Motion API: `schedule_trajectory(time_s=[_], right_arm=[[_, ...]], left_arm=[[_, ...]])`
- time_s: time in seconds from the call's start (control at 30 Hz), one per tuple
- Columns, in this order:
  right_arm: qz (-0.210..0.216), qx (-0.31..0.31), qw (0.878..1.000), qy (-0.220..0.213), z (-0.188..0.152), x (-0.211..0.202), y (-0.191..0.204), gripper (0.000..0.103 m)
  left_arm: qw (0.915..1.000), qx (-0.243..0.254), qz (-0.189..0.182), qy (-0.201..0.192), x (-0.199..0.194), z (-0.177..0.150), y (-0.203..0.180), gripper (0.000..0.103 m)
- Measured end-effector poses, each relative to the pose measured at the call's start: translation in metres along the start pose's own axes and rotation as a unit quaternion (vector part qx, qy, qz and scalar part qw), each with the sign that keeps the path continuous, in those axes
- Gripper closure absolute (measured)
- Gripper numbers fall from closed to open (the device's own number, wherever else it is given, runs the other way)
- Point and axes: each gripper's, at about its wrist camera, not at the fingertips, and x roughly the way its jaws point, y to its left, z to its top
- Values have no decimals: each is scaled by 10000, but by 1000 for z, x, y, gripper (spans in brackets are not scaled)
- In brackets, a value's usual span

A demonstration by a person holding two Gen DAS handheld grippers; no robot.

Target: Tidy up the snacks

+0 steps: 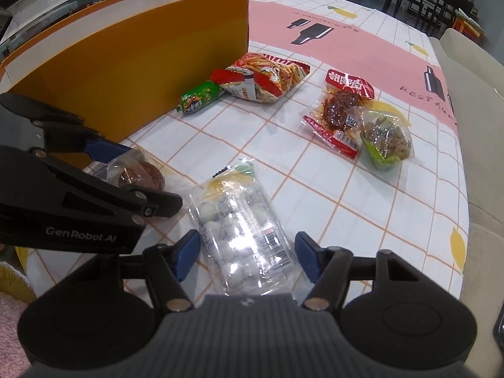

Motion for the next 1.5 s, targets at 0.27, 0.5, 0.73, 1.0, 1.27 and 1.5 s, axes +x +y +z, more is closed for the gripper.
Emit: schedule_trajectory(time_s=[0.27,0.5,0.73,1.0,1.27,1.5], right_arm=[[-211,441,9988,86,2,-3,-9,44],[-309,825,9961,67,2,-10,-18,44],[-363,861,9956,-36,4,-24,-14,44],[-403,899,9946,-336,12,-48,-6,45],[-381,696,9942,-730,33,-73,8,45],[-290,419,9920,-1158,70,-90,26,45]], left_arm=[[9998,-129,20,-137,-6,1,3,49],[9991,-259,-59,-342,-20,8,1,49],[9982,-385,-112,-442,-39,16,-2,49],[9962,-515,-141,-688,-71,31,1,49],[9928,-745,-131,-930,-105,50,24,49],[9894,-1004,133,-1037,-129,73,62,49]])
